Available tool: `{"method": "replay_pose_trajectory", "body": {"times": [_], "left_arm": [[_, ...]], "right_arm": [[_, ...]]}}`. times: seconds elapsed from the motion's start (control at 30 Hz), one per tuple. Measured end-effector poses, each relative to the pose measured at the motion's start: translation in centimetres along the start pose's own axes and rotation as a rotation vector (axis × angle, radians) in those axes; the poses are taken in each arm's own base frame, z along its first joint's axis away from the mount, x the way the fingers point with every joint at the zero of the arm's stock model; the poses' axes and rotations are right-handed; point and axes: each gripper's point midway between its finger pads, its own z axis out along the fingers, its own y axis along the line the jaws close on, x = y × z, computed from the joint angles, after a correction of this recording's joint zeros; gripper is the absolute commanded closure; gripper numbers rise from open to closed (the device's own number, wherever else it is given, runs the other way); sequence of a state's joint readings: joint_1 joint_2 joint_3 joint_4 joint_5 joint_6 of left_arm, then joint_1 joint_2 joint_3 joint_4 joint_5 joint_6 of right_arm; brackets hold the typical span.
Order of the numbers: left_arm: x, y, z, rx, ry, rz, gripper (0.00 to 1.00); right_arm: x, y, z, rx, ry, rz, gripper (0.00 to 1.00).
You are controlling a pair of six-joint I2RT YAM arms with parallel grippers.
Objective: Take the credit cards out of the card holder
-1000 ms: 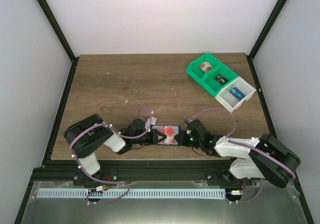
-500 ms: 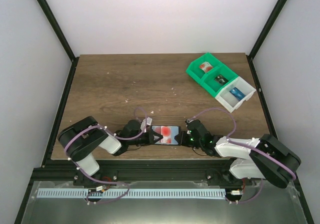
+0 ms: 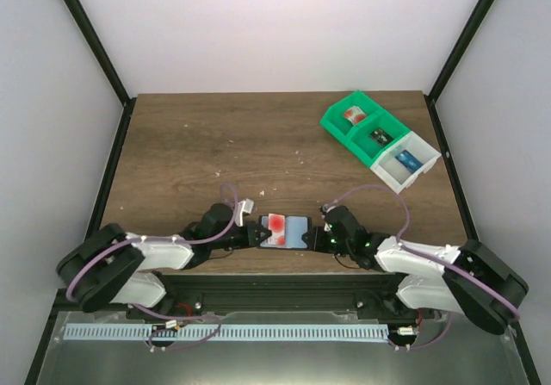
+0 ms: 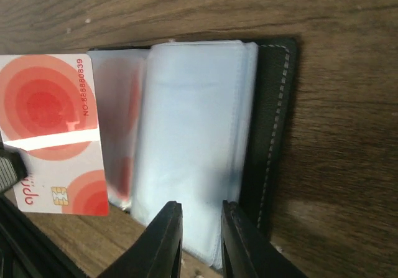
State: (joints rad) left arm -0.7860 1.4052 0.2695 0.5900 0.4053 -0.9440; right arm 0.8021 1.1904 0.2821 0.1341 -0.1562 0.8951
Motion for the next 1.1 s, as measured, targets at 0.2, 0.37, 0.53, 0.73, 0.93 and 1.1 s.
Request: {"method": "replay_pose_trajectory", "body": {"times": [0.2, 0.37, 0.53, 0.73, 0.93, 1.1], "left_arm": [[0.1, -1.8, -1.9, 0.019, 0.009, 0.066, 1.0], [1.0, -4.4, -3.0, 0.107, 0.071, 0.139, 1.0], [2.3, -7.2, -4.1, 0.22, 0.16, 0.218, 1.0], [3.2, -10.7, -5.8, 0.339, 0.247, 0.314, 1.0], [5.3, -12.4, -7.4, 0.455, 0.358, 0.34, 1.0], [6.3, -13.1, -8.0, 0.5, 0.403, 0.351, 1.0]], "right_arm": [[-1.3, 3.2, -2.7, -0.091, -0.043, -0.135, 0.7], [-3.5, 8.1, -7.2, -0.225, -0.127, -0.287, 0.64], [-4.6, 12.3, -11.0, -0.303, -0.138, -0.414, 0.61], [-2.2, 13.4, -12.3, -0.379, -0.009, -0.456, 0.62], [0.5, 13.5, -12.6, -0.446, 0.133, -0.456, 0.64], [1.4, 14.5, -13.6, -0.51, 0.181, -0.482, 0.64]]}}
